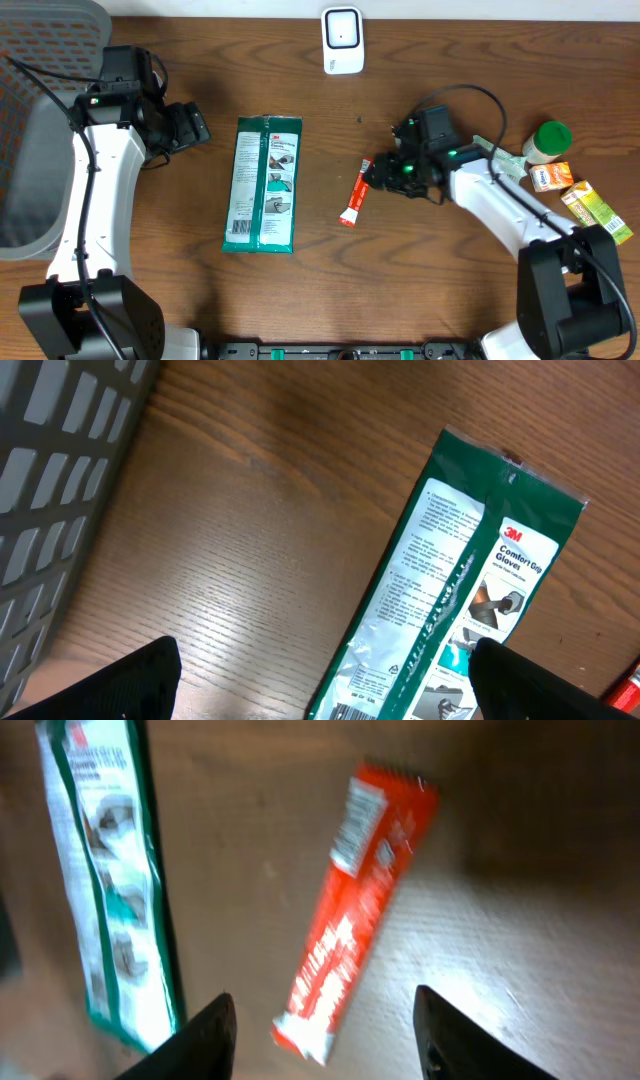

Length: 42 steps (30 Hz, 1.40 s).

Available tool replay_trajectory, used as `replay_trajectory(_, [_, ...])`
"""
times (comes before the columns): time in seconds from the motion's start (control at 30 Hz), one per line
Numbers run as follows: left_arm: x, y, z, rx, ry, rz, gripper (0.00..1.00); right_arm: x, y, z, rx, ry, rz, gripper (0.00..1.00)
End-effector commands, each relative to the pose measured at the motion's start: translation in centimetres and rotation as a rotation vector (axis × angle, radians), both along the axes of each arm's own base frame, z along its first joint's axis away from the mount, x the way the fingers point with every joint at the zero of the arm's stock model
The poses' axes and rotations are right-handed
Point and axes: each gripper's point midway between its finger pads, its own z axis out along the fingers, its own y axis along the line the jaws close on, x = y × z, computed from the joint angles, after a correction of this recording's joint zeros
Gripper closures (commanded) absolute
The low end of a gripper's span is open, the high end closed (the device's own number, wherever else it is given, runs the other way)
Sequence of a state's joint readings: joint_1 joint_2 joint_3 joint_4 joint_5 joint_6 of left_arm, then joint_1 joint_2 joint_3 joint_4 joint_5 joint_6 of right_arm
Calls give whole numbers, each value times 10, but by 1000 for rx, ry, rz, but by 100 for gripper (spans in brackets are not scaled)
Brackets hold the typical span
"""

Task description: Scan the item barcode

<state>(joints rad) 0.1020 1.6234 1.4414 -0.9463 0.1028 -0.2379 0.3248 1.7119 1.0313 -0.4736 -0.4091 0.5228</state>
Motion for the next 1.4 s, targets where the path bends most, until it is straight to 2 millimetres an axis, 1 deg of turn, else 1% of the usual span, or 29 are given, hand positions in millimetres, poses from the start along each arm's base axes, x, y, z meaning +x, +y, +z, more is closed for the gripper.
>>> replay_trajectory(0.0, [-1,2,-1,3,7,-1,8,8,6,-7,-65,12,-191,27])
replay_trajectory(0.03, [-1,2,-1,3,7,-1,7,6,14,-9,-52,32,-226,11])
replay_trajectory(0.07, [-1,2,-1,3,7,-1,8,4,22,-11,-42,37,-235,5])
replay_trajectory(0.1, [-1,2,-1,3,7,-1,8,3,33,-14,-34,29,-217,6])
replay_trajectory(0.13, [-1,2,-1,3,7,-1,8,2,39,-16,-37,23,-202,15])
replay_trajectory(0.2, [-1,2,-1,3,7,-1,8,-3,44,-27,-75,22,-193,44])
replay_trajectory(0.23, [-1,2,-1,3,7,-1,8,-5,45,-32,-94,29,-202,53])
replay_trajectory(0.3, [-1,2,-1,3,7,-1,8,-10,44,-45,-134,55,-236,64])
replay_trajectory(0.37, [-1,2,-1,3,7,-1,8,-11,41,-53,-170,58,-266,65])
replay_trajectory(0.47, [-1,2,-1,3,7,-1,8,-8,36,-55,-195,43,-277,66])
replay_trajectory(0.6, [-1,2,-1,3,7,-1,8,-6,42,-46,-154,37,-268,63])
replay_trajectory(0.7, [-1,2,-1,3,7,-1,8,-4,44,-34,-146,-1,-232,61])
replay_trajectory(0.77, [-1,2,-1,3,7,-1,8,-2,41,-23,-157,-41,-198,60])
replay_trajectory(0.87, [-1,2,-1,3,7,-1,8,-4,31,-16,-188,-55,-182,60])
replay_trajectory(0.97, [-1,2,-1,3,7,-1,8,-10,12,-21,-255,-19,-203,59])
replay_trajectory(1.0, [-1,2,-1,3,7,-1,8,-12,7,-23,-274,-10,-199,60])
replay_trajectory(1.07, [-1,2,-1,3,7,-1,7,-14,3,-25,-290,-5,-177,61])
replay_trajectory(1.23, [-1,2,-1,3,7,-1,8,-16,5,-27,-284,8,-186,65])
replay_trajectory(1.37, [-1,2,-1,3,7,-1,8,-16,13,-32,-276,6,-186,66])
